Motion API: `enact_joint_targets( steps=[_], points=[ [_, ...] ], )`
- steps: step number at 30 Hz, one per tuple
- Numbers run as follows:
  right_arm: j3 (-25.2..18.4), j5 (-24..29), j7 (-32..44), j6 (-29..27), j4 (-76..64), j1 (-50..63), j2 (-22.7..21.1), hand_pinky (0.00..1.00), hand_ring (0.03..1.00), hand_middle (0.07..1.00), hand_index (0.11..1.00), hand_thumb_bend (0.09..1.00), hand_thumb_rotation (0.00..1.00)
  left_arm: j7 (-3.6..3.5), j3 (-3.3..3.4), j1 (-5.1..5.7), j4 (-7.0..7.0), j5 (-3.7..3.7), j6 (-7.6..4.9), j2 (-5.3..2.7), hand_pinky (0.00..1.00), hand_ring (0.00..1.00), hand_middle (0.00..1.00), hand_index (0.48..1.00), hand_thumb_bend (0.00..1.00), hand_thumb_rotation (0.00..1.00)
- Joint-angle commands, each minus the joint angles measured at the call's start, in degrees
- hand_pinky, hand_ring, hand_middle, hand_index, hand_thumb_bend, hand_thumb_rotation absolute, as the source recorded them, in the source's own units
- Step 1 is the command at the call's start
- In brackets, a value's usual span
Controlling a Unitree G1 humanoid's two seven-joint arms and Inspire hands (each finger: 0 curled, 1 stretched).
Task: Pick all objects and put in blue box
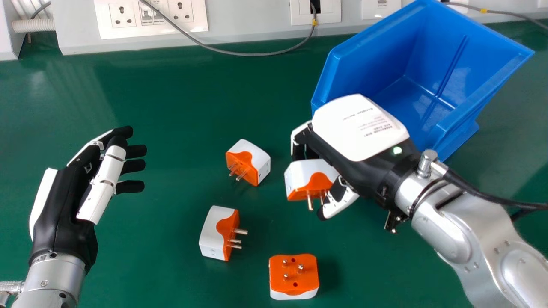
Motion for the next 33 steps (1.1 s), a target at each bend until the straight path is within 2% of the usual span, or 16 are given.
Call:
enact_joint_targets(
  steps=[1, 10, 14, 17, 29, 33],
  points=[
    [-2.5, 1.0, -0.5, -0.2, -2.1, -3.9, 0.1, 0.35, 0.431, 0.534, 0.487, 0.501, 0.0, 0.26, 0.49, -0.6, -0.14, 0.67, -1.12, 0.36, 0.63, 0.73, 0.74, 0.802, 0.28, 0.74],
    [-4.5, 0.5, -2.1, 0.8, 0.5, -8.8, 0.8, 0.34, 0.435, 0.537, 0.49, 0.497, 0.0, 0.31, 0.49, -0.97, 0.34, 0.78, -1.24, 0.44, 0.63, 0.73, 0.74, 0.802, 0.28, 0.74],
    [-5.3, 0.2, -3.0, 2.3, 1.5, -10.9, 1.0, 0.34, 0.436, 0.539, 0.493, 0.495, 0.0, 0.28, 0.47, -0.84, 0.04, 0.73, -1.16, 0.39, 0.63, 0.73, 0.74, 0.802, 0.28, 0.74],
    [-5.7, 0.4, -2.5, 4.0, 2.7, -12.5, 1.5, 0.33, 0.436, 0.541, 0.498, 0.494, 0.0, 0.18, 0.57, -1.06, 0.65, 0.63, -1.47, 0.43, 0.63, 0.73, 0.74, 0.802, 0.28, 0.74],
    [-4.3, -1.8, -1.7, 9.3, 9.5, -19.7, 1.6, 0.32, 0.435, 0.545, 0.519, 0.49, 0.0, 0.11, 0.5, -1.17, 0.95, 0.66, -1.67, 0.44, 0.63, 0.73, 0.74, 0.802, 0.28, 0.74],
    [-4.4, -2.4, -1.8, 9.8, 11.7, -21.1, 1.1, 0.32, 0.433, 0.544, 0.525, 0.49, 0.0, 0.15, 0.45, -0.8, 0.52, 0.71, -1.59, 0.36, 0.63, 0.73, 0.74, 0.802, 0.28, 0.74]
  ],
)
